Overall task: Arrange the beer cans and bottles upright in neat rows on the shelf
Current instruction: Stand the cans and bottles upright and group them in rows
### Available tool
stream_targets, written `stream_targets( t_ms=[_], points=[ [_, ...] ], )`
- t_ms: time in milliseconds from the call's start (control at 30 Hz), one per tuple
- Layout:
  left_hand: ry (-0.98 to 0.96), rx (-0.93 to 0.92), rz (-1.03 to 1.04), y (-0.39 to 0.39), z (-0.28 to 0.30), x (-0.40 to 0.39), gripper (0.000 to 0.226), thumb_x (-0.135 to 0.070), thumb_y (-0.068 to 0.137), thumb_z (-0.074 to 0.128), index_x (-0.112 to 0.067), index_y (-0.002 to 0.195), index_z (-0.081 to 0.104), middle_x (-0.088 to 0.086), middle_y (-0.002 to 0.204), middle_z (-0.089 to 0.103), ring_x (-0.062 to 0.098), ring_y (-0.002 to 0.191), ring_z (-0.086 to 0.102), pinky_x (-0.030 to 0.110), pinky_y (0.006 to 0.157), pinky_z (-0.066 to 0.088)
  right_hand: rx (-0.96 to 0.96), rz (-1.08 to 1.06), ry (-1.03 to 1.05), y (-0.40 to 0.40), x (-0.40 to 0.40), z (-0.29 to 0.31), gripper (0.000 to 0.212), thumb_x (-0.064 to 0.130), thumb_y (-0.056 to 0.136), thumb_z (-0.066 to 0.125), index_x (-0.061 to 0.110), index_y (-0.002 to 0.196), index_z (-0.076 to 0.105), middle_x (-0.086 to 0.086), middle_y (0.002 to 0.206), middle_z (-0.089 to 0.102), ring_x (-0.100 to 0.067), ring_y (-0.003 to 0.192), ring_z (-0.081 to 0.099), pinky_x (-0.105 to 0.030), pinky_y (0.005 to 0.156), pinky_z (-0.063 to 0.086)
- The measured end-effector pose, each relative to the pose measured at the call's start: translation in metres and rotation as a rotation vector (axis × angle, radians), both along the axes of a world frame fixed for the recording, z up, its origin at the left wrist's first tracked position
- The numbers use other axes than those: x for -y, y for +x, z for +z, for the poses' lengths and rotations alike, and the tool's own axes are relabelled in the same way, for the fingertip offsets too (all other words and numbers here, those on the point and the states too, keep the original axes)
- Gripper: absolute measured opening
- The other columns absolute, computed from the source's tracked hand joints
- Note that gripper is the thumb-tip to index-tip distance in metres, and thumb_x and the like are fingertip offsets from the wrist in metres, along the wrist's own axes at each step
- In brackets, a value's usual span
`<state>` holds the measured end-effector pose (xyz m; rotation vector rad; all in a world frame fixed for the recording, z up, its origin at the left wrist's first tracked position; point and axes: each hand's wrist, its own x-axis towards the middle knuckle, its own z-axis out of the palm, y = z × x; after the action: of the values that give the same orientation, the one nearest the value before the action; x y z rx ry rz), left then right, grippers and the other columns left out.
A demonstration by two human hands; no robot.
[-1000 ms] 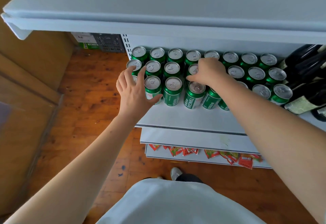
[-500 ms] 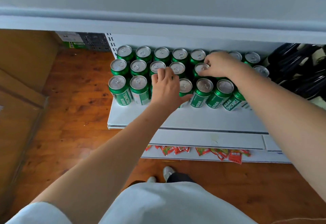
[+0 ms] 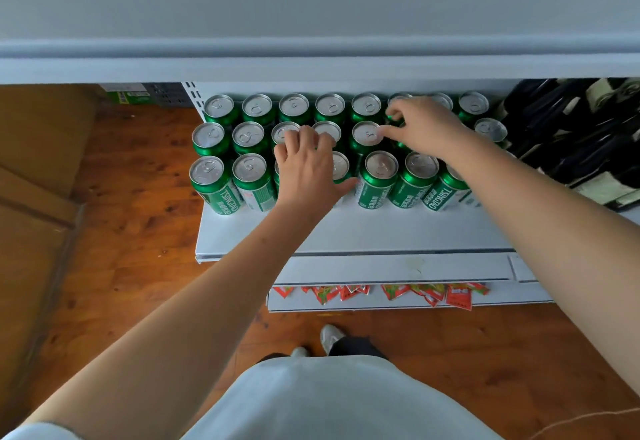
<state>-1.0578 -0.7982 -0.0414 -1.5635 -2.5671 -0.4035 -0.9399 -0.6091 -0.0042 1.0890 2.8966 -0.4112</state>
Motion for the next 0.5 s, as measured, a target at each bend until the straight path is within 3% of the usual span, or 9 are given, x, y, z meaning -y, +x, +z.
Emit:
stream_targets(
  t_ms=[67, 167, 333, 500],
  points=[
    [0.083, -0.019, -0.077, 0.014, -0.001, -0.004, 0.067, -0.068, 0.072, 0.065, -0.015, 0.113, 0.060, 0.007, 0.112, 0.055, 0.031, 0.107, 0.046, 0.041, 0.088, 0.032, 0.110, 0.026, 0.072, 0.019, -0.016, 0.005, 0.049, 0.046, 0.084, 0.067, 0.016, 0.122, 0.060, -0.012, 0.119, 0.062, -0.033, 0.109, 0.056, -0.041, 0.089, 0.048],
    [0.018, -0.023, -0.136, 0.036, -0.004, -0.020, 0.067, -0.073, 0.074, 0.059, -0.014, 0.107, 0.062, 0.004, 0.106, 0.059, 0.030, 0.107, 0.046, 0.041, 0.087, 0.032, 0.226, 0.020, 0.003, 0.032, -0.025, 0.007, 0.057, 0.043, 0.080, 0.072, 0.019, 0.128, 0.056, -0.014, 0.121, 0.058, -0.034, 0.108, 0.056, -0.038, 0.086, 0.048],
    [-0.026, 0.061, -0.117, 0.040, -0.005, -0.040, 0.051, -0.062, 0.080, 0.062, -0.015, 0.099, 0.063, 0.003, 0.104, 0.061, 0.028, 0.107, 0.046, 0.040, 0.089, 0.030, 0.148, -0.039, 0.017, 0.018, -0.017, 0.003, 0.035, 0.043, 0.073, 0.073, 0.011, 0.083, 0.065, -0.010, 0.076, 0.059, -0.033, 0.081, 0.060, -0.035, 0.065, 0.049],
    [0.015, 0.092, -0.086, 0.032, -0.006, -0.035, 0.046, -0.054, 0.079, 0.067, -0.014, 0.103, 0.065, 0.003, 0.103, 0.060, 0.029, 0.106, 0.044, 0.038, 0.084, 0.026, 0.113, -0.065, -0.002, 0.015, -0.012, -0.005, 0.045, 0.051, 0.074, 0.075, 0.011, 0.092, 0.066, -0.007, 0.078, 0.060, -0.029, 0.077, 0.059, -0.032, 0.061, 0.044]
  ],
)
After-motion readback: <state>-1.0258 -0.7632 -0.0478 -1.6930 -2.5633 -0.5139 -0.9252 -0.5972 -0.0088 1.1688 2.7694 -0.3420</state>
